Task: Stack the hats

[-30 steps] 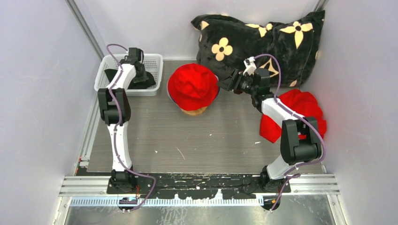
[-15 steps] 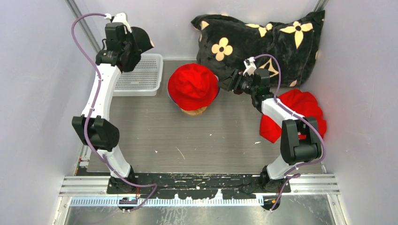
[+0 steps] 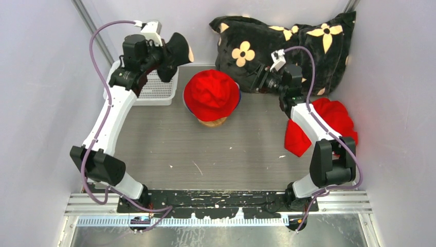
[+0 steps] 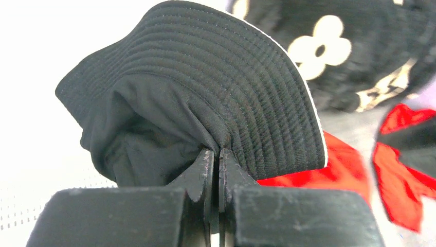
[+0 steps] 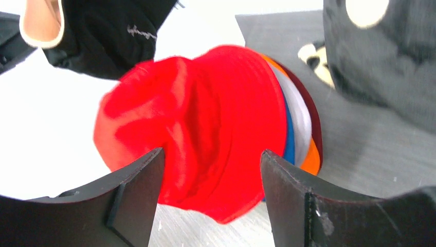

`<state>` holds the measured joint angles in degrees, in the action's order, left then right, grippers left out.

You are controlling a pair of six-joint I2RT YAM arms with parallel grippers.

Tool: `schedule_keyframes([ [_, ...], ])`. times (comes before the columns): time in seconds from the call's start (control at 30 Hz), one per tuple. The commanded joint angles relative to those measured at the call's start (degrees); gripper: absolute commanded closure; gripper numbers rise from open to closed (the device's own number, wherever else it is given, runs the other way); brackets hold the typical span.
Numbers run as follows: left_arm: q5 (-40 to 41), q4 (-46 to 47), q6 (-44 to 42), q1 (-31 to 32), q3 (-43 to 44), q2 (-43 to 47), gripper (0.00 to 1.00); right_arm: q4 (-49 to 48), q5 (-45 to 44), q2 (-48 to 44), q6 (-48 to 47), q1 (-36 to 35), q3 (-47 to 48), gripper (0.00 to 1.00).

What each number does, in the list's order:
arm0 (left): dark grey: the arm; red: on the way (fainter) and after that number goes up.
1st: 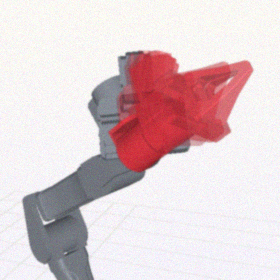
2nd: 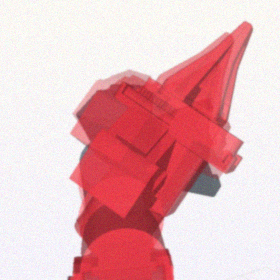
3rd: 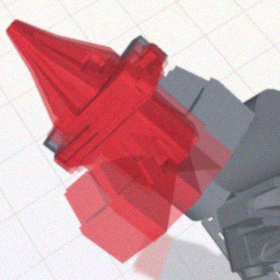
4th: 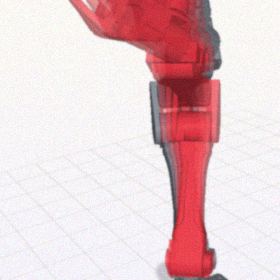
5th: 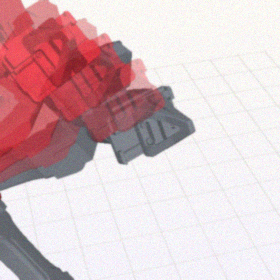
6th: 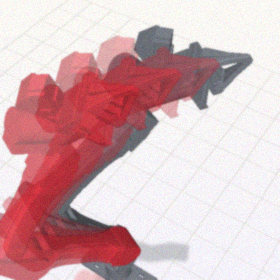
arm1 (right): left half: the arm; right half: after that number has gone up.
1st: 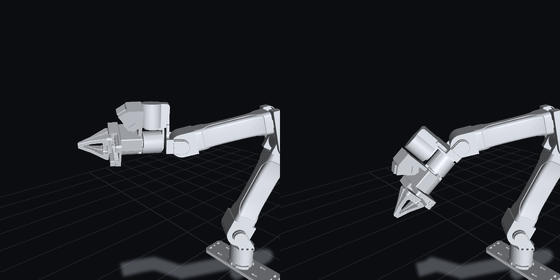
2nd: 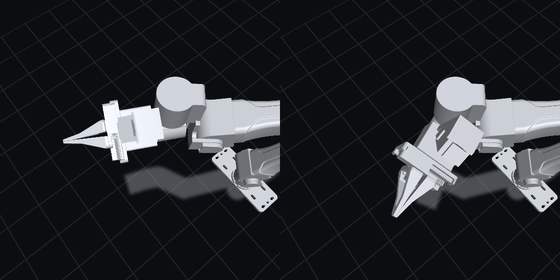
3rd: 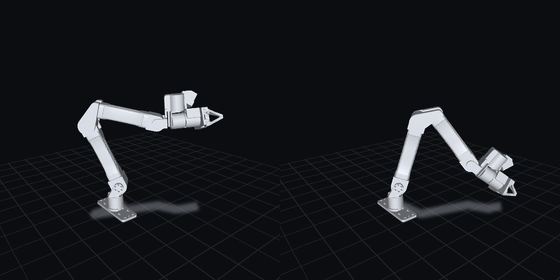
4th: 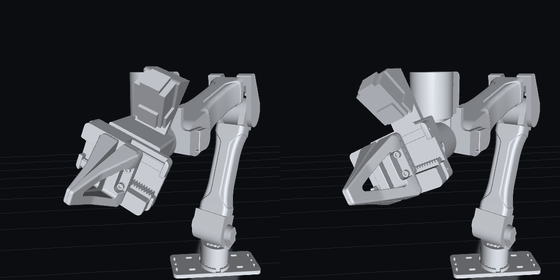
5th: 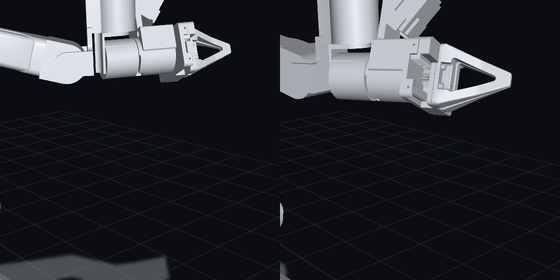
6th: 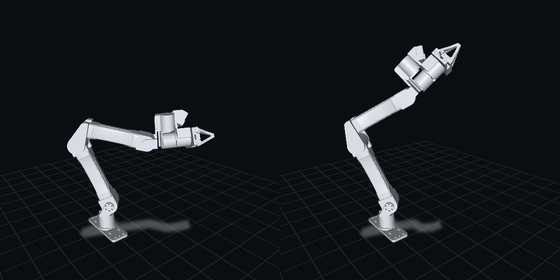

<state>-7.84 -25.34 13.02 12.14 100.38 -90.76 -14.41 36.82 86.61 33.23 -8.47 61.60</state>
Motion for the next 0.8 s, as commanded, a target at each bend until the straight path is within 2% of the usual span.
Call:
schedule_keyframes([
  [0.0,-4.8,8.1,-4.4,4.6,-1.4,7.0,1.0,2.6,0.7,-3.1,-2.6,-1.0,8.3,0.27],
  [0.2,-7.9,7.9,-8.3,8.8,-2.0,10.4,1.0,6.1,-0.4,-1.9,-3.1,-2.7,14.6,0.22],
  [0.53,-14.3,8.2,-15.6,10.9,-5.8,13.7,1.0,6.2,3.1,2.3,2.8,-5.7,28.2,0.25],
  [0.77,-15.2,7.9,-20.6,13.3,-9.0,14.7,1.0,6.0,2.9,2.1,3.1,-7.2,29.6,0.28],
])
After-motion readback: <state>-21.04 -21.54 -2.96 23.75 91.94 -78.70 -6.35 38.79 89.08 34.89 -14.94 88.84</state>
